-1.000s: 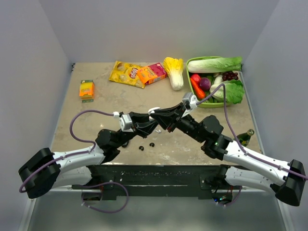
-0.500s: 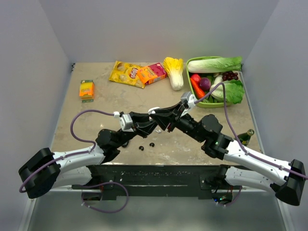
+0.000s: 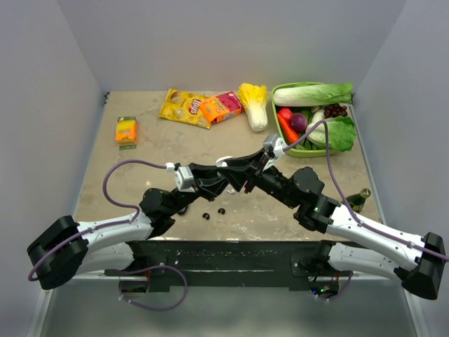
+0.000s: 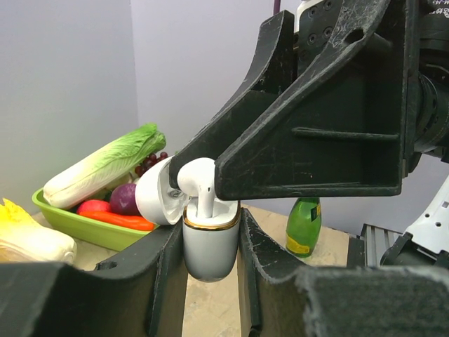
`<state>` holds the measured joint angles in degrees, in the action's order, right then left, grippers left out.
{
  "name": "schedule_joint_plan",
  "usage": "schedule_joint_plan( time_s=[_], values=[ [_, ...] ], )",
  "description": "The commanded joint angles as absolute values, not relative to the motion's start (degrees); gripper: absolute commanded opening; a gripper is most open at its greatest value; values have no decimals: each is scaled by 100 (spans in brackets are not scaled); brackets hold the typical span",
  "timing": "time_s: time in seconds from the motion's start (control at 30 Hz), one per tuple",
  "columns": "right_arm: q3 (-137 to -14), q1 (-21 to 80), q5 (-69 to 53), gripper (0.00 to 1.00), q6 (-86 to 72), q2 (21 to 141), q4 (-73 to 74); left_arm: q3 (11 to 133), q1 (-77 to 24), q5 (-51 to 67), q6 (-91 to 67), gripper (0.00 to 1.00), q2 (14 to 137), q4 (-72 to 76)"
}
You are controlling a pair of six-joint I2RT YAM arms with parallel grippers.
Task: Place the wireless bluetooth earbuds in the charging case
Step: Place the earbud in the charging case, then pick up the earbud from the center of the board.
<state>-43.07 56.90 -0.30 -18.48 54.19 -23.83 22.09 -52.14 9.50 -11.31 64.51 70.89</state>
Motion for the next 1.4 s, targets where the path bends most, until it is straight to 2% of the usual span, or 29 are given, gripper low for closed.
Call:
schedule_joint_plan(
  time_s=[0.0, 0.47, 0.67, 0.9, 0.97, 1.0, 1.1, 1.17, 1.2, 1.27, 1.37],
  values=[
    [-4561, 5695, 220, 42, -1881, 5414, -2066, 2470, -5221, 976, -1037, 0, 6372, 9264],
    [-4992, 5695, 184, 42, -1846, 5643, -1863, 2382, -5221, 932, -1055, 0, 6407, 9316],
    [-5264, 5695, 342, 44, -1793, 5388, -1670, 2329, -5221, 879, -1046, 0, 6416, 9308],
    [-5634, 5695, 1078, 49, -1468, 4475, -792, 2075, -5212, 677, -967, 0, 6311, 9290],
    [-5529, 5695, 1273, 52, -1415, 4246, -388, 1987, -5212, 607, -967, 0, 6171, 9281],
    [-5346, 5695, 1448, 57, -1406, 4202, -161, 1882, -5221, 589, -993, 0, 6109, 9246],
    [-4836, 5695, 1661, 59, -1503, 4148, -18, 1601, -5212, 501, -1080, 0, 5793, 9141],
    [-4528, 5687, 1766, 54, -1722, 4209, 79, 1338, -5221, 457, -1125, 0, 5460, 9079],
    [-4213, 5687, 1767, 42, -1810, 4245, 27, 1249, -5212, 457, -1169, 0, 5319, 8957],
    [-3886, 5687, 1732, 35, -2029, 4367, -245, 1030, -5221, 440, -1221, 0, 4881, 8781],
    [-3656, 5687, 1204, 37, -1925, 4962, -457, 757, -5221, 536, -1406, 0, 4317, 8526]
  ],
)
